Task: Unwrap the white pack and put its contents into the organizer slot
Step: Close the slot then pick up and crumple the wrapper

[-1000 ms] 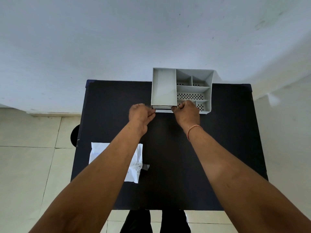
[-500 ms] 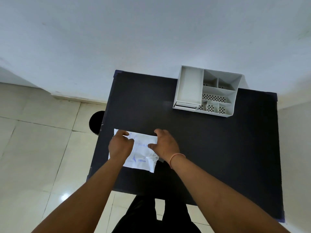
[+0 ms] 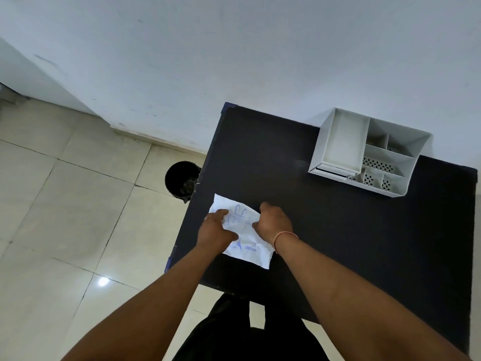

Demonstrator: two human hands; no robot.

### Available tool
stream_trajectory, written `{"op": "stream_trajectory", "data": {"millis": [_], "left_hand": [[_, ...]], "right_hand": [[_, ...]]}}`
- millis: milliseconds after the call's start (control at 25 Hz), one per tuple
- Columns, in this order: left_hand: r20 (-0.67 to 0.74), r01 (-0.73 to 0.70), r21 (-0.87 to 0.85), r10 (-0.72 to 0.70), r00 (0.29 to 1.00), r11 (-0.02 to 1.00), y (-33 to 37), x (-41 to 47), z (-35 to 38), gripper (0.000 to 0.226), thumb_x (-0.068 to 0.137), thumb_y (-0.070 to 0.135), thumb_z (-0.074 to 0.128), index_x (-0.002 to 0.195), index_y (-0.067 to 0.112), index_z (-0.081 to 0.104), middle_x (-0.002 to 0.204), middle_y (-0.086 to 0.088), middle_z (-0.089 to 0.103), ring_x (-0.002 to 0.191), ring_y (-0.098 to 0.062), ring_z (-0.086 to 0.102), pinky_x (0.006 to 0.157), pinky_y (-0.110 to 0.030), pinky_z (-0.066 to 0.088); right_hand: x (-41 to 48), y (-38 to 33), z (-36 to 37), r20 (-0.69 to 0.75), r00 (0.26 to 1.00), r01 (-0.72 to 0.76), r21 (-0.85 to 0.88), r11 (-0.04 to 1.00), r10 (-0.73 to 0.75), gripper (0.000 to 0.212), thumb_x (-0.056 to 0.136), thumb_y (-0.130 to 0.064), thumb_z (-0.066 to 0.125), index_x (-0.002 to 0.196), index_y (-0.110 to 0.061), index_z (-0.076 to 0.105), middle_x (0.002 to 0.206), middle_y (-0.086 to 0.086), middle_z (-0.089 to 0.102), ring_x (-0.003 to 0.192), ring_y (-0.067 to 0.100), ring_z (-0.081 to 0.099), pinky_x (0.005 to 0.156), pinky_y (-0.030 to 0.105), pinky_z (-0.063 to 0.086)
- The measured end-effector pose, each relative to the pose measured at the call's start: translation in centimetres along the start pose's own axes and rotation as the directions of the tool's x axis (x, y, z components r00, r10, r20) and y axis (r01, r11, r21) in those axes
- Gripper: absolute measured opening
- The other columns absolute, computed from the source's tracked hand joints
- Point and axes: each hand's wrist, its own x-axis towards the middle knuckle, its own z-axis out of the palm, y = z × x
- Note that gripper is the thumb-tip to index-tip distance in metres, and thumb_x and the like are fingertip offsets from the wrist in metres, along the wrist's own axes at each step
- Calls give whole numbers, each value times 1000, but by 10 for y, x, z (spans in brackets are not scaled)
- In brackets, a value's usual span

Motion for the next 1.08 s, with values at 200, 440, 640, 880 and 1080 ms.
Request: {"op": "stream_trajectory", "data": {"millis": [200, 440, 640, 880, 1080], "left_hand": [[125, 3, -179, 19, 992, 984, 9, -11, -17, 95, 79, 25, 93, 159, 26, 42, 153, -4, 56, 137, -28, 58, 105, -35, 50], [232, 107, -692, 79, 969, 714, 31, -38, -62, 50, 82, -7, 79, 124, 19, 77, 119, -14, 81, 107, -38, 78, 94, -58, 63], [70, 116, -860, -112, 991, 497, 38, -72, -81, 22, 96, 2, 69, 107, 19, 78, 104, -8, 80, 88, -25, 75, 62, -34, 63], [166, 175, -979, -89, 982, 104, 14, -94, -97, 22, 101, 13, 64, 118, 10, 78, 91, -9, 79, 70, -19, 74, 55, -23, 52], [98, 170, -947, -259, 961, 273, -6, -89, -145, 30, 106, 14, 46, 123, 9, 70, 78, -8, 78, 51, -13, 65, 39, -20, 39]], "right_hand": [[-17, -30, -28, 162, 986, -49, 449, 892, -28, 9, 83, -26, 71, 85, -18, 73, 95, 10, 77, 90, 31, 74, 83, 40, 61], [-40, -42, -66, 379, 897, -340, 921, 192, -230, 31, 95, -3, 58, 124, -3, 68, 118, 25, 73, 103, 42, 70, 100, 59, 53], [-63, -44, -88, 67, 989, 6, 866, 500, -128, 26, 91, -25, 71, 118, -23, 69, 118, 5, 71, 111, 25, 68, 95, 44, 58], [-92, -67, -96, 305, 820, -202, 946, 255, -484, 32, 98, -14, 65, 129, -11, 68, 109, 17, 72, 75, 16, 67, 64, 30, 59], [-108, -134, -84, 173, 783, 2, 960, 280, -597, 42, 87, 7, 72, 126, -7, 70, 123, 16, 72, 104, 25, 73, 79, 27, 63]]}}
